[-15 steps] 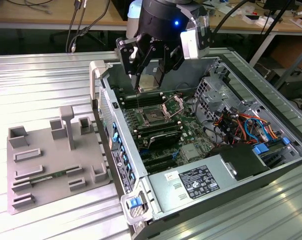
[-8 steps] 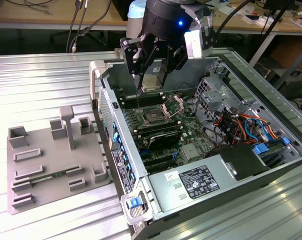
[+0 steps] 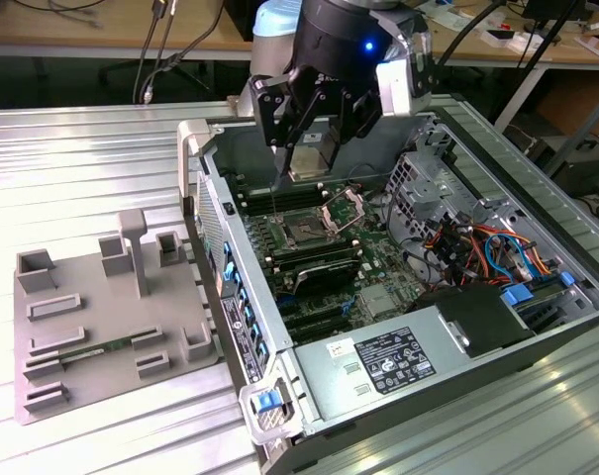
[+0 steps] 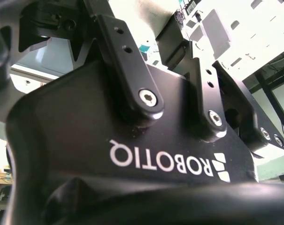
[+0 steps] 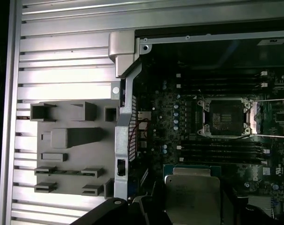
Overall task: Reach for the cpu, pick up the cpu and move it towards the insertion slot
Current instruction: 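Pick up the cpu and move it towards the insertion slot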
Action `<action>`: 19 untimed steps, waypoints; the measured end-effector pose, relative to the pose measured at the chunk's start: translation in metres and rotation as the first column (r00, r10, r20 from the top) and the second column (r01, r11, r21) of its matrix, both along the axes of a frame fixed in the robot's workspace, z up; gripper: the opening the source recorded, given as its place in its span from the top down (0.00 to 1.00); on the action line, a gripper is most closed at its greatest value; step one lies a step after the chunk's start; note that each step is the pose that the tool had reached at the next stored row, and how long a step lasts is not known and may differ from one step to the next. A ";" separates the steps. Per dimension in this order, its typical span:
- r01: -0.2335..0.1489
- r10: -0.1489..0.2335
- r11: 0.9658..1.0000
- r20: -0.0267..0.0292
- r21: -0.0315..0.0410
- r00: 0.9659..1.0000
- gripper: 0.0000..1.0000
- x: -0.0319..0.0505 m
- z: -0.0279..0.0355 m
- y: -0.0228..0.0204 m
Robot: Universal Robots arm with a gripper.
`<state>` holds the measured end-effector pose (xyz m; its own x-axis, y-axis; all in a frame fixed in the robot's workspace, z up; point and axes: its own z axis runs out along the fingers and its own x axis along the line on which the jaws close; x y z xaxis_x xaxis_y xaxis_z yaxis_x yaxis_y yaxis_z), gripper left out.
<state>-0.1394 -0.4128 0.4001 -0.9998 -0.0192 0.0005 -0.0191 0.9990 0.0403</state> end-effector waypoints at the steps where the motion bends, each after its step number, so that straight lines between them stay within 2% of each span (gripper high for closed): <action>1: 0.000 0.000 1.000 0.000 0.000 1.000 0.45 0.0007 0.0000 0.0000; 19: 0.000 0.000 1.000 0.000 0.000 1.000 0.45 0.0190 0.0000 0.0000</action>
<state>-0.1204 -0.4128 0.4000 -0.9998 -0.0191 0.0004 -0.0191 0.9990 0.0402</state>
